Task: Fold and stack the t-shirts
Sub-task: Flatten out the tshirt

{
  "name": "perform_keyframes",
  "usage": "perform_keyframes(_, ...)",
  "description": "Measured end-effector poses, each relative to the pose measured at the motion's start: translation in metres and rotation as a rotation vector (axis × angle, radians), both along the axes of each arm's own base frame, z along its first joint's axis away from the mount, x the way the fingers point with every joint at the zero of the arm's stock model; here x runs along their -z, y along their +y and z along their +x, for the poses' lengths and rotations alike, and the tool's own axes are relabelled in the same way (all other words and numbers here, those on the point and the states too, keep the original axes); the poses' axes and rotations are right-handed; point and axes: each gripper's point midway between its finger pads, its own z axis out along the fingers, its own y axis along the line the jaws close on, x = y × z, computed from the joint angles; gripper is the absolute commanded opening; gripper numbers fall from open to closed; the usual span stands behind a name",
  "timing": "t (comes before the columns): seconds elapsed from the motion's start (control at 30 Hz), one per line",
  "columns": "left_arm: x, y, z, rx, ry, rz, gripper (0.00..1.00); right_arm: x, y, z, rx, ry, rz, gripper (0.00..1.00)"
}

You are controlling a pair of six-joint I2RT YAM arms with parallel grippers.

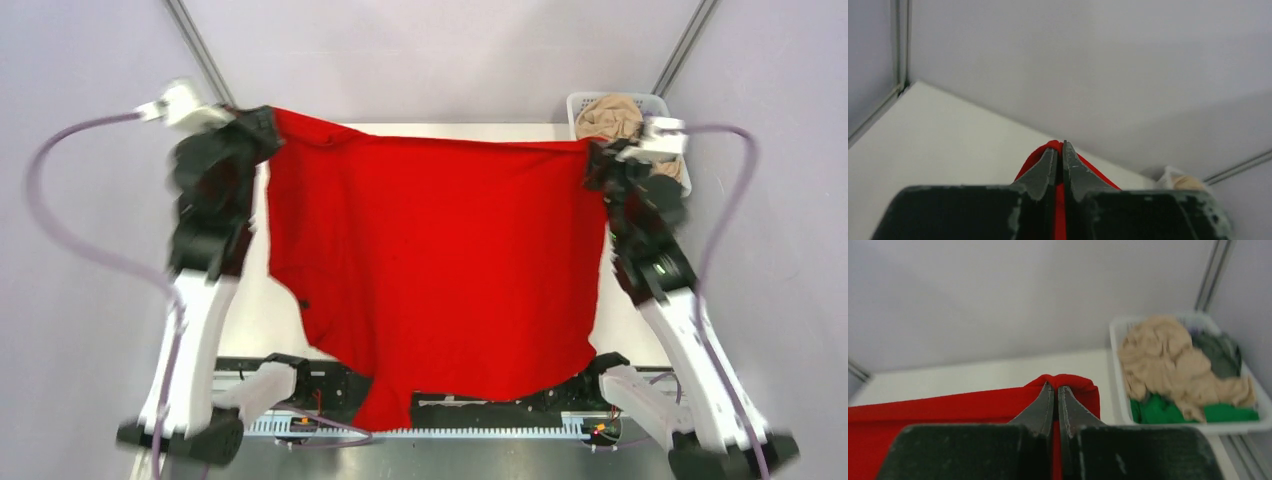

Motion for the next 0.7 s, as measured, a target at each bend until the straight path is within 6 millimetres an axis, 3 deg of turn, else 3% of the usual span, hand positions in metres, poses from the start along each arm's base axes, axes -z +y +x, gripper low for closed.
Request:
perform_keyframes(0.07,0.08,-0.003,0.07,-0.052,0.196,0.033,0.13,0.079,0.0,0.045,0.067,0.188,-0.027,0.0)
perform_keyframes(0.1,0.11,-0.005,0.092,-0.065,0.268,0.049,0.15,0.116,0.0,0.061,0.094,0.274,-0.045,0.0)
perform_keyframes(0.17,0.195,-0.012,0.146,-0.075,0.468,0.104,0.17,0.197,-0.002,0.086,0.143,0.451,-0.088,0.04)
perform_keyframes(0.2,0.236,-0.015,0.165,-0.074,0.559,0.13,0.2,0.226,-0.003,0.094,0.157,0.515,-0.105,0.15)
perform_keyframes(0.23,0.275,-0.018,0.18,-0.071,0.645,0.152,0.33,0.254,-0.005,0.101,0.169,0.578,-0.117,0.34)
perform_keyframes(0.27,0.315,-0.02,0.191,-0.065,0.738,0.174,0.54,0.278,-0.006,0.11,0.175,0.629,-0.123,0.43)
perform_keyframes(0.33,0.376,-0.024,0.205,-0.049,0.88,0.219,0.96,0.316,-0.008,0.125,0.176,0.712,-0.128,0.94)
perform_keyframes(0.37,0.398,-0.026,0.21,-0.043,0.94,0.227,1.0,0.329,-0.007,0.133,0.171,0.742,-0.131,0.98)
perform_keyframes(0.47,0.424,-0.032,0.224,-0.014,1.006,0.239,1.0,0.338,-0.003,0.156,0.15,0.76,-0.139,0.98)
perform_keyframes(0.6,0.399,-0.043,0.234,0.036,0.96,0.214,1.0,0.316,0.003,0.169,0.126,0.695,-0.118,0.98)
perform_keyframes(0.7,0.379,-0.052,0.231,0.087,0.923,0.186,1.0,0.306,0.011,0.166,0.082,0.667,-0.102,0.98)
